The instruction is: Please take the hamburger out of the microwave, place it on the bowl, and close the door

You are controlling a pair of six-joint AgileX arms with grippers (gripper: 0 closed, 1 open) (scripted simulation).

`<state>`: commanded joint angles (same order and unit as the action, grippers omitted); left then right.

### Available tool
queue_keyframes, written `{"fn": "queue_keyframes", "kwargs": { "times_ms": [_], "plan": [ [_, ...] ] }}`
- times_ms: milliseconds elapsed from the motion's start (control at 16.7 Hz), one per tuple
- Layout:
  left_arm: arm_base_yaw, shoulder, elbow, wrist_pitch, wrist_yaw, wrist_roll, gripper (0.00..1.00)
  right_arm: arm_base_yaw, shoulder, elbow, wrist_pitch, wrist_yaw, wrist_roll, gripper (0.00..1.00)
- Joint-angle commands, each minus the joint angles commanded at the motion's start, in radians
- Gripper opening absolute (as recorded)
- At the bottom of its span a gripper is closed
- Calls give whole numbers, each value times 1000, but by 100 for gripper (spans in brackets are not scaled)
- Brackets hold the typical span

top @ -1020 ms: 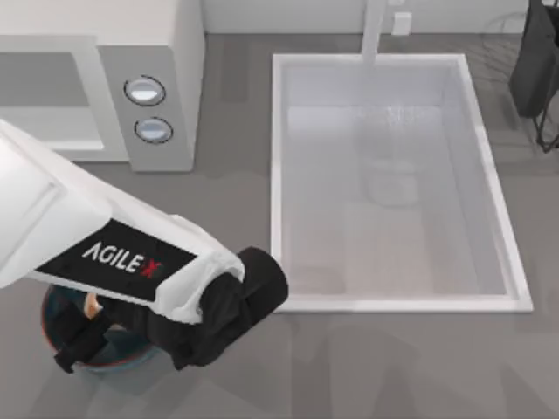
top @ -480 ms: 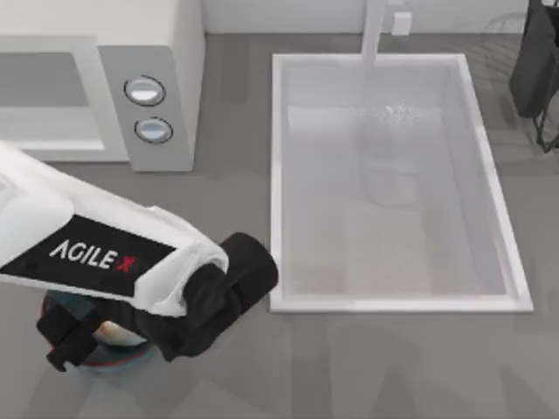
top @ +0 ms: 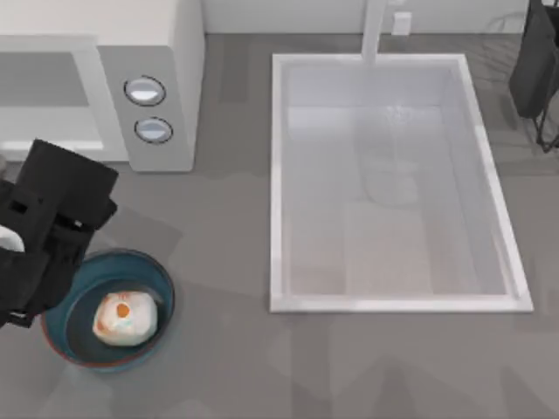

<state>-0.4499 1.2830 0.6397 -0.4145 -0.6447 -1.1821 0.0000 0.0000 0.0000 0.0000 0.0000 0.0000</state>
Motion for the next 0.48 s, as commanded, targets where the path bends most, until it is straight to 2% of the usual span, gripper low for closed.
{"fn": "queue_keyframes", "kwargs": {
  "times_ms": [300,480],
  "plan": [
    [210,-589,-238,189,304,511,100,0,0,0,0,0,0,100],
    [317,-894,-390,287,456,792,100,0,0,0,0,0,0,100]
  ]
}}
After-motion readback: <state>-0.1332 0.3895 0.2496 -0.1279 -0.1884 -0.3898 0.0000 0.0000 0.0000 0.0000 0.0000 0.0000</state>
